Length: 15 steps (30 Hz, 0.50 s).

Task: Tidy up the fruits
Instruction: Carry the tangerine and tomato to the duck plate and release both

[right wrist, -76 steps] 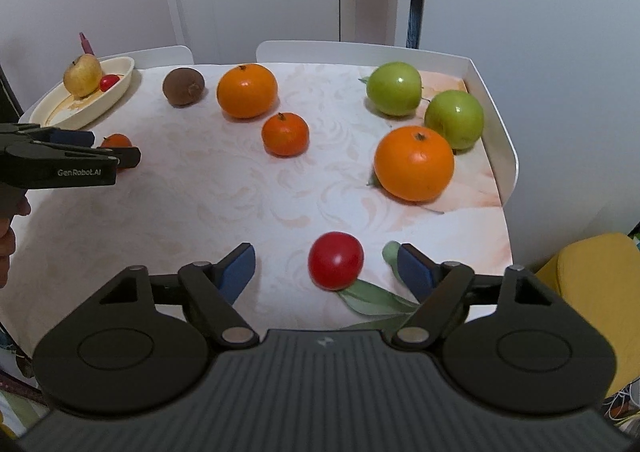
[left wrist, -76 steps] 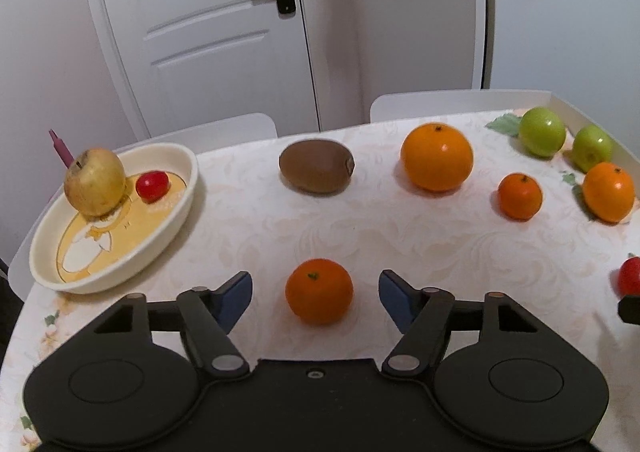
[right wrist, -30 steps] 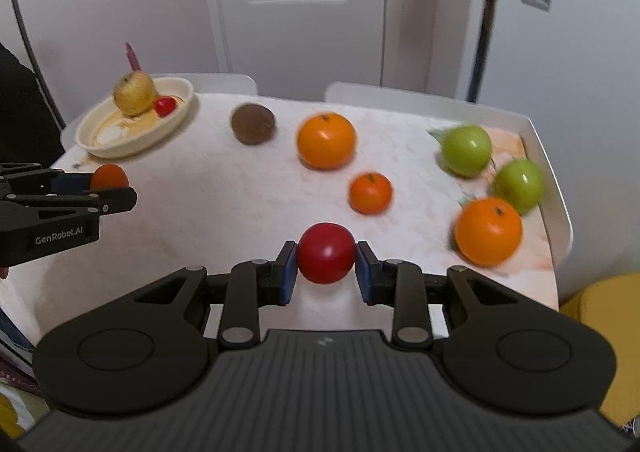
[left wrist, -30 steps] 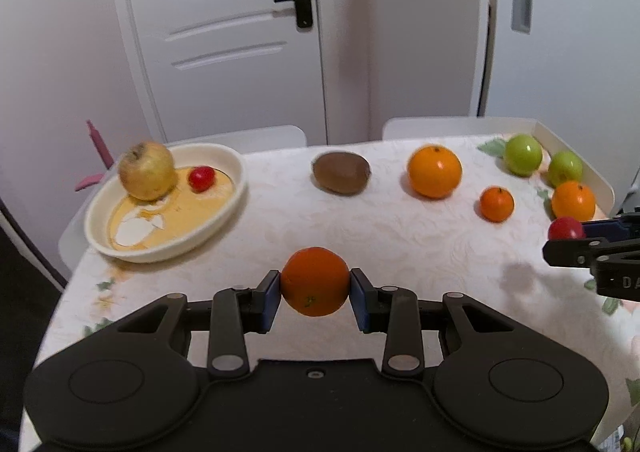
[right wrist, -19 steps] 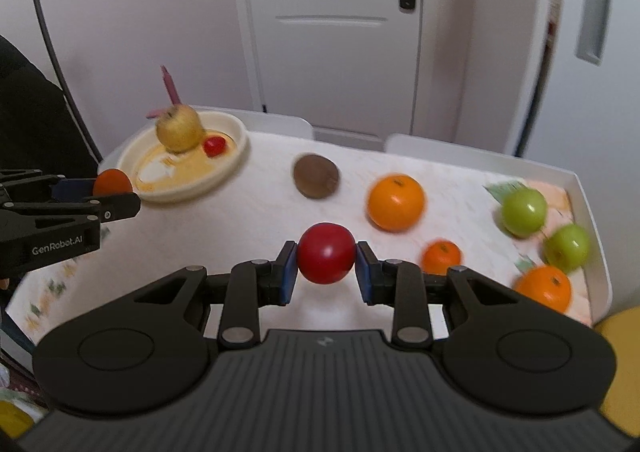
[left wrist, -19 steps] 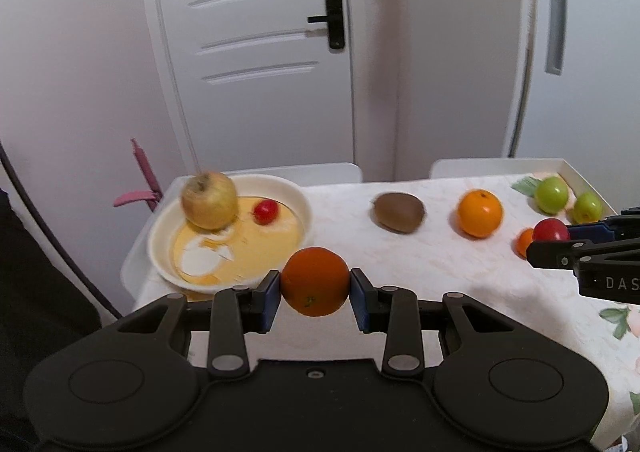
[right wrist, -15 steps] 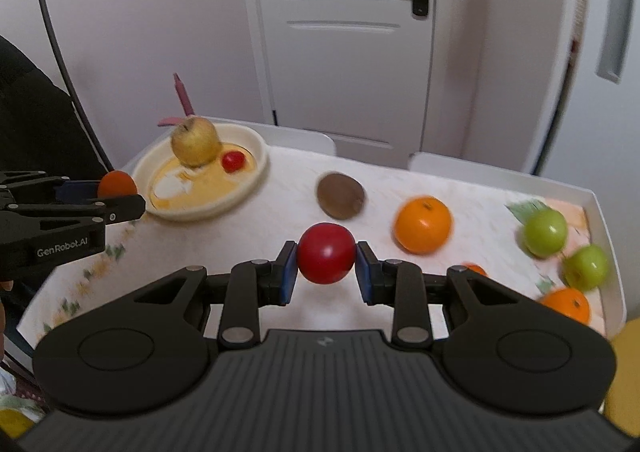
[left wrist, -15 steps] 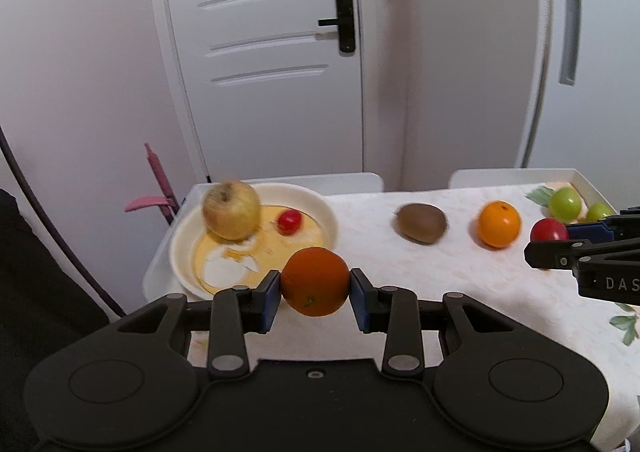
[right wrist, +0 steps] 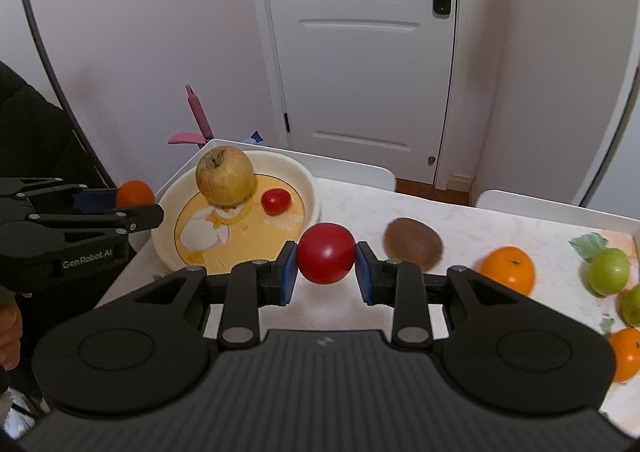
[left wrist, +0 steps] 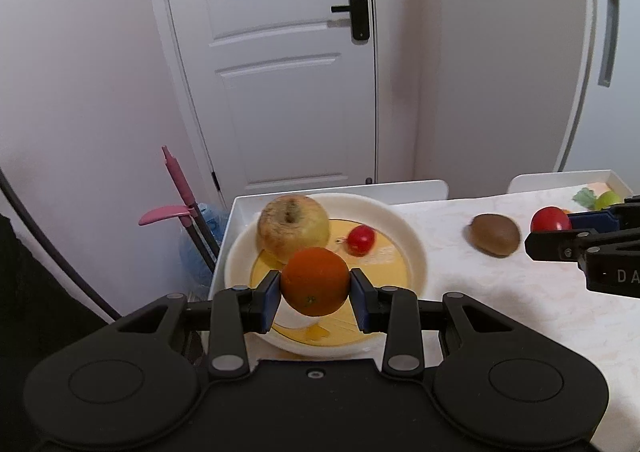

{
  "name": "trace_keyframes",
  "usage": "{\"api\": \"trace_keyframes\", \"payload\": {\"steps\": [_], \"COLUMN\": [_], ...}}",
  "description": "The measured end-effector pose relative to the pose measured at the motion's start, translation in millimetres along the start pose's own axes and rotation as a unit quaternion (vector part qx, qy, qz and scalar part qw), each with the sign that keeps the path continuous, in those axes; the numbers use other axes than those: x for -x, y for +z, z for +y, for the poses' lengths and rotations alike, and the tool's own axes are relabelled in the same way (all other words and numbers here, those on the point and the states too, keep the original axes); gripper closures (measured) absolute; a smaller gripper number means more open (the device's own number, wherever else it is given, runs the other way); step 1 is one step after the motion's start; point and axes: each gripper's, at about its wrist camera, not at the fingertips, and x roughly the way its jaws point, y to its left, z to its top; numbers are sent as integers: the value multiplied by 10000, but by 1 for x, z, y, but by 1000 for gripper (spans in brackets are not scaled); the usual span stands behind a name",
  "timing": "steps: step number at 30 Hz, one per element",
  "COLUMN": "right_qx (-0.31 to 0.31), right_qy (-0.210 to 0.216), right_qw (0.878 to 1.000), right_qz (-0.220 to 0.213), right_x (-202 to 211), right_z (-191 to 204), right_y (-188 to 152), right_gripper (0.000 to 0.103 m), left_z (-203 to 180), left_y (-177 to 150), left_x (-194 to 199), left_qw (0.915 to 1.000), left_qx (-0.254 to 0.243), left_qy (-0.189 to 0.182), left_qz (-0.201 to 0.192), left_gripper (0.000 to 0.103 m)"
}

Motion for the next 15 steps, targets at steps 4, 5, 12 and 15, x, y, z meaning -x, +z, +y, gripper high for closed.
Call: {"api": "trace_keyframes", "payload": {"steps": [4, 5, 12, 15], "right_qx": [-55, -69, -157, -173], "right_qy": [-67, -86, -241, -293], "right_qw": [9999, 9999, 9994, 9991], "right_qz": [76, 94, 214, 258], "right_x": [-20, -25, -57, -70], "right_z": [13, 15, 28, 33], "right_y": [6, 8, 15, 16], "right_gripper": [58, 58, 58, 58], "left_z": [17, 20, 37, 40], "left_y": [4, 5, 5, 2], "left_x": [-22, -27, -67, -82], "left_qw": [9999, 9998, 9986, 9978], "left_qx": [-84, -105, -338, -376], "left_qy": [-68, -93, -248, -312], "left_qz": [99, 121, 310, 449], "left_gripper": [63, 63, 63, 63]}}
